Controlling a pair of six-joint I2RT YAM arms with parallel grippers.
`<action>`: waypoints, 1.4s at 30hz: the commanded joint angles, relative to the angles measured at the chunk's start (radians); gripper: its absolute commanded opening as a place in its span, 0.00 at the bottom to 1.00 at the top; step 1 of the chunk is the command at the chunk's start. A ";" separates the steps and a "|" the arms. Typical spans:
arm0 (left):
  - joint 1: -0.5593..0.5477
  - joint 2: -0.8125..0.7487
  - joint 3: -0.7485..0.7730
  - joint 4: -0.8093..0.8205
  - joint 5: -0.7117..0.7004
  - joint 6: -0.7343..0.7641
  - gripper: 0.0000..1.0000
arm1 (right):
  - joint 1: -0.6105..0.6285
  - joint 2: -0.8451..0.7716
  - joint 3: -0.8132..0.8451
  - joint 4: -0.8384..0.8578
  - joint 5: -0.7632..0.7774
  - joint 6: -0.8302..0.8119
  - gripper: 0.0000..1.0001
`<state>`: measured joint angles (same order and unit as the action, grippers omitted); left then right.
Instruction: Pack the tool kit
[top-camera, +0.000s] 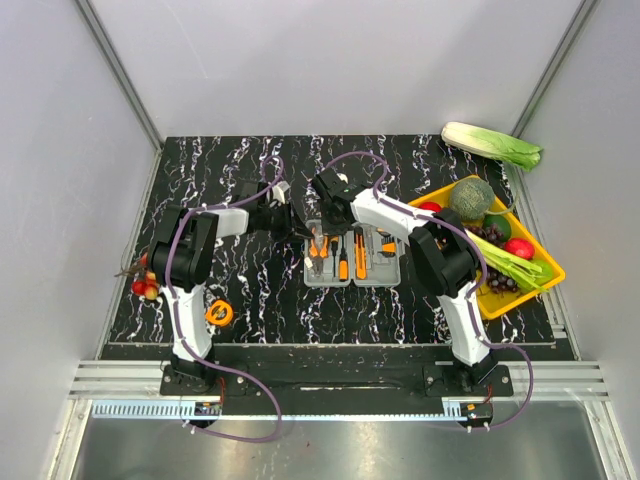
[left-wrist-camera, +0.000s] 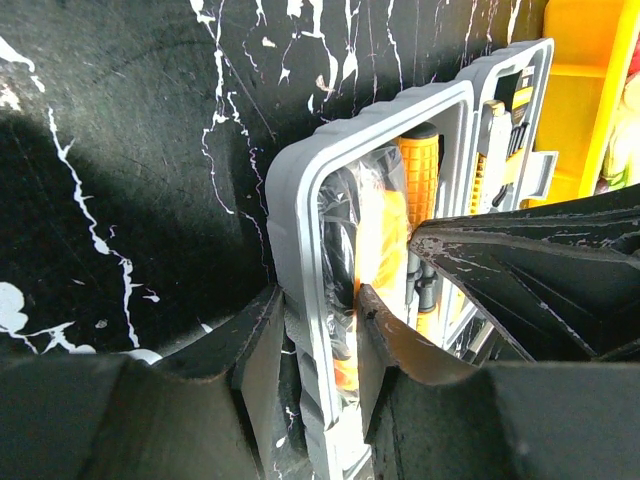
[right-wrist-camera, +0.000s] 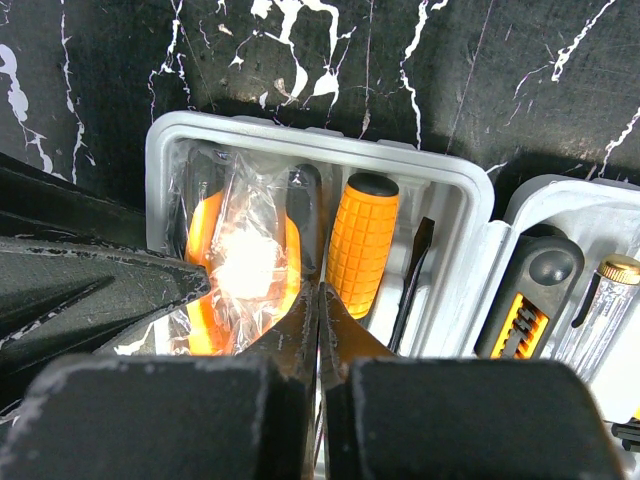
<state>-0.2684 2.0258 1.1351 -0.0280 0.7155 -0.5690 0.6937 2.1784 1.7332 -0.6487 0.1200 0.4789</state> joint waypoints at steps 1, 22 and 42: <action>-0.032 0.122 -0.060 -0.240 -0.135 0.070 0.00 | 0.007 -0.006 -0.023 0.024 -0.008 -0.002 0.02; -0.081 -0.153 0.166 -0.420 -0.430 0.095 0.66 | 0.007 -0.177 -0.041 0.115 -0.011 -0.002 0.38; -0.184 -0.090 0.261 -0.454 -0.473 0.032 0.23 | 0.004 -0.109 -0.127 0.132 -0.026 0.027 0.27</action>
<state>-0.4473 1.8988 1.3434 -0.4648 0.2977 -0.5175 0.6941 2.0499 1.6154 -0.5430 0.0921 0.4946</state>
